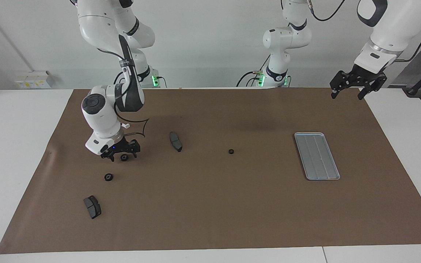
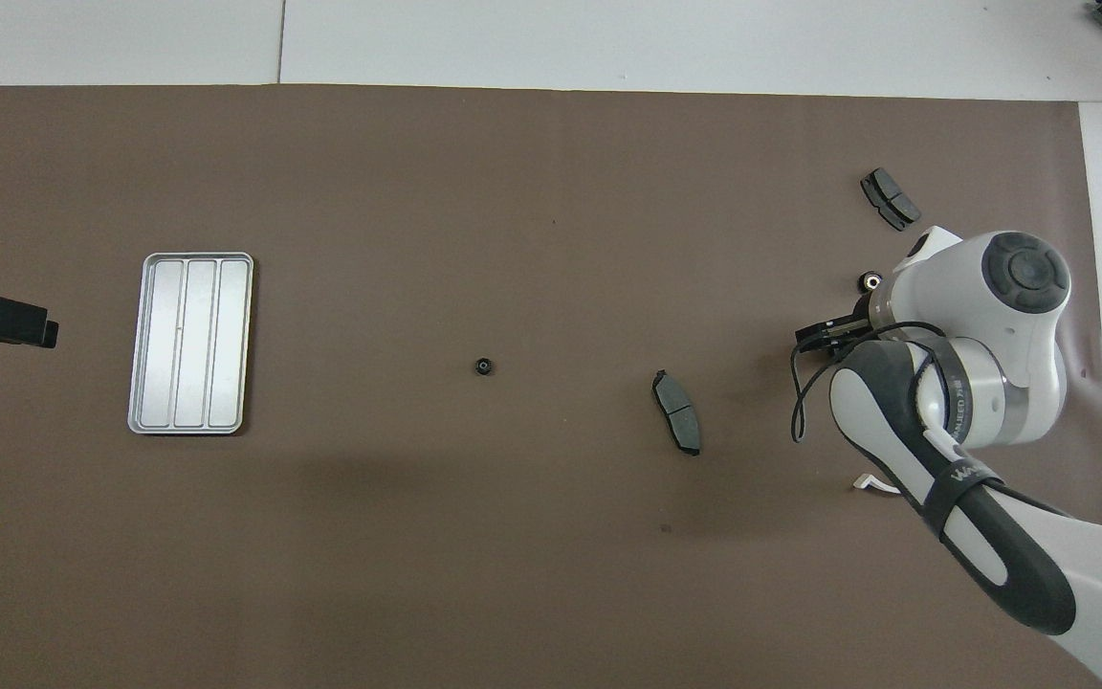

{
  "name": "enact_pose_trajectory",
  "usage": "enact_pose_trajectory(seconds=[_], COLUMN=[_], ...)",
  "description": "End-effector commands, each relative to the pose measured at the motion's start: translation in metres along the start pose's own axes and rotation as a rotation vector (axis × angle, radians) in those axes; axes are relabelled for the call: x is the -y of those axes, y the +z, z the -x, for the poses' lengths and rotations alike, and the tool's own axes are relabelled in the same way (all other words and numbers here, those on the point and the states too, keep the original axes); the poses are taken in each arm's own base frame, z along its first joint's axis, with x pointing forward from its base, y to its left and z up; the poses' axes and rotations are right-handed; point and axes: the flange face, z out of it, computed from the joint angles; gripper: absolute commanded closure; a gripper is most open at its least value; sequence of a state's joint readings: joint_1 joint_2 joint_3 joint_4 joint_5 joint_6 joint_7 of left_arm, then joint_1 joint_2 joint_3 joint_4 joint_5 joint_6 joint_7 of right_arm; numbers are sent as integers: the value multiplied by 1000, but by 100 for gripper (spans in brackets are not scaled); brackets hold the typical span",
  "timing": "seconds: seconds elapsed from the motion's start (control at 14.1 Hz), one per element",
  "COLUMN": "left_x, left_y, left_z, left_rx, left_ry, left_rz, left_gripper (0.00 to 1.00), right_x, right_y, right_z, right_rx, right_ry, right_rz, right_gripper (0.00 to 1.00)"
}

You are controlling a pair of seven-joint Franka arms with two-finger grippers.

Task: Pick bearing gear from pile to tray
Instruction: 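Draw the right gripper back toward the remaining gears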

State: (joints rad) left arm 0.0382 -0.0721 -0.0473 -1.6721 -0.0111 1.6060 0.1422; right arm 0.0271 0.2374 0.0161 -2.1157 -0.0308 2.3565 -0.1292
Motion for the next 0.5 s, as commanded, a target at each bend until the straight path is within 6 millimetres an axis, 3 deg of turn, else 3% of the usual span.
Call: enact_pose_trajectory(seconds=[0.0,0.43], left_x=[-5,-4], left_y=[-2,-3], left_z=[8,8], left_rx=[5,3], left_ry=[20,17], left_rz=[-23,-24], left_gripper=[0,0], right_x=[-2,-24], right_y=[-2,3], right_z=[20,23], right_rx=[-7,-55], right_ry=[-41,-25], right_rz=[-17,-21], right_gripper=[0,0])
